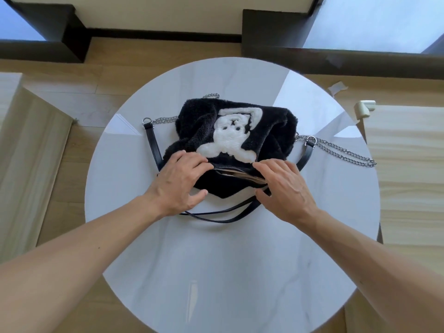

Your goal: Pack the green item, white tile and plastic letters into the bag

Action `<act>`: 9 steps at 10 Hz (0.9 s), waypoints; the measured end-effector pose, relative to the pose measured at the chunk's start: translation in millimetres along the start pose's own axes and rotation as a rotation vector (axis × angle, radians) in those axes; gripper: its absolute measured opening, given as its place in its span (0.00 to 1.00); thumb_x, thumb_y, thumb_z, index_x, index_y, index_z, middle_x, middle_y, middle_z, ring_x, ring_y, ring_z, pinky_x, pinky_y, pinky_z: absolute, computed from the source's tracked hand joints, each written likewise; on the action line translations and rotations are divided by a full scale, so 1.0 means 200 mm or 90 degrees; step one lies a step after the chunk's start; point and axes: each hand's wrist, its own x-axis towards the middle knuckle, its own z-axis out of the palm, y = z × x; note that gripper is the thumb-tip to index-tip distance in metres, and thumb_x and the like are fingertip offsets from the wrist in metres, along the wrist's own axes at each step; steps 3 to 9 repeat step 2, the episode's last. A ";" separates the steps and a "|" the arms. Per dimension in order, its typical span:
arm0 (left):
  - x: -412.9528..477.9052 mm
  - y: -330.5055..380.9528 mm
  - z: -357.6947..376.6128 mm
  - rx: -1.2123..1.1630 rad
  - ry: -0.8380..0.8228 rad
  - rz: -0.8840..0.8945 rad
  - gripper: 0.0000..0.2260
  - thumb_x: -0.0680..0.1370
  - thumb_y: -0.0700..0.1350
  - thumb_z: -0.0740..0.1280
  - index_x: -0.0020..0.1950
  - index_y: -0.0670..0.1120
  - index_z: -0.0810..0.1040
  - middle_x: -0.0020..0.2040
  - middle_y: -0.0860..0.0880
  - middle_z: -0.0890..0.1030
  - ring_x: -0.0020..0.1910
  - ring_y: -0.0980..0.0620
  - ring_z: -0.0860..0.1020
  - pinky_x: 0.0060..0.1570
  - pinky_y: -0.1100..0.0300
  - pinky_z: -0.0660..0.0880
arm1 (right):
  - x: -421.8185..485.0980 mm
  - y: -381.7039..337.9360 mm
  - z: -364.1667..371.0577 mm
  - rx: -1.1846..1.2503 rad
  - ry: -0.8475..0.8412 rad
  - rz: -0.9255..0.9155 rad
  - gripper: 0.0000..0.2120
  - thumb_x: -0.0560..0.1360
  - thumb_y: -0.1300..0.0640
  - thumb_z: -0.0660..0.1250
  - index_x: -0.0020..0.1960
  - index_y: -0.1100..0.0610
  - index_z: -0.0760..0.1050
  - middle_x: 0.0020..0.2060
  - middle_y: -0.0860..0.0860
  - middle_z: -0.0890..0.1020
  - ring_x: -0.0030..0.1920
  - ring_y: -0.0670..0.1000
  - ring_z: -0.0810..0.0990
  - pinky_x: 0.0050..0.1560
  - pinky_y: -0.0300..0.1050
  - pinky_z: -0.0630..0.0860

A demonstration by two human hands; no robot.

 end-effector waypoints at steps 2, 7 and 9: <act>-0.17 0.30 -0.15 -0.065 -0.029 -0.121 0.24 0.75 0.53 0.67 0.70 0.48 0.73 0.68 0.50 0.75 0.72 0.50 0.69 0.77 0.52 0.53 | -0.16 -0.03 -0.23 0.021 -0.063 0.023 0.32 0.76 0.53 0.67 0.78 0.56 0.66 0.75 0.50 0.71 0.78 0.53 0.65 0.79 0.48 0.57; -0.17 0.30 -0.15 -0.065 -0.029 -0.121 0.24 0.75 0.53 0.67 0.70 0.48 0.73 0.68 0.50 0.75 0.72 0.50 0.69 0.77 0.52 0.53 | -0.16 -0.03 -0.23 0.021 -0.063 0.023 0.32 0.76 0.53 0.67 0.78 0.56 0.66 0.75 0.50 0.71 0.78 0.53 0.65 0.79 0.48 0.57; -0.17 0.30 -0.15 -0.065 -0.029 -0.121 0.24 0.75 0.53 0.67 0.70 0.48 0.73 0.68 0.50 0.75 0.72 0.50 0.69 0.77 0.52 0.53 | -0.16 -0.03 -0.23 0.021 -0.063 0.023 0.32 0.76 0.53 0.67 0.78 0.56 0.66 0.75 0.50 0.71 0.78 0.53 0.65 0.79 0.48 0.57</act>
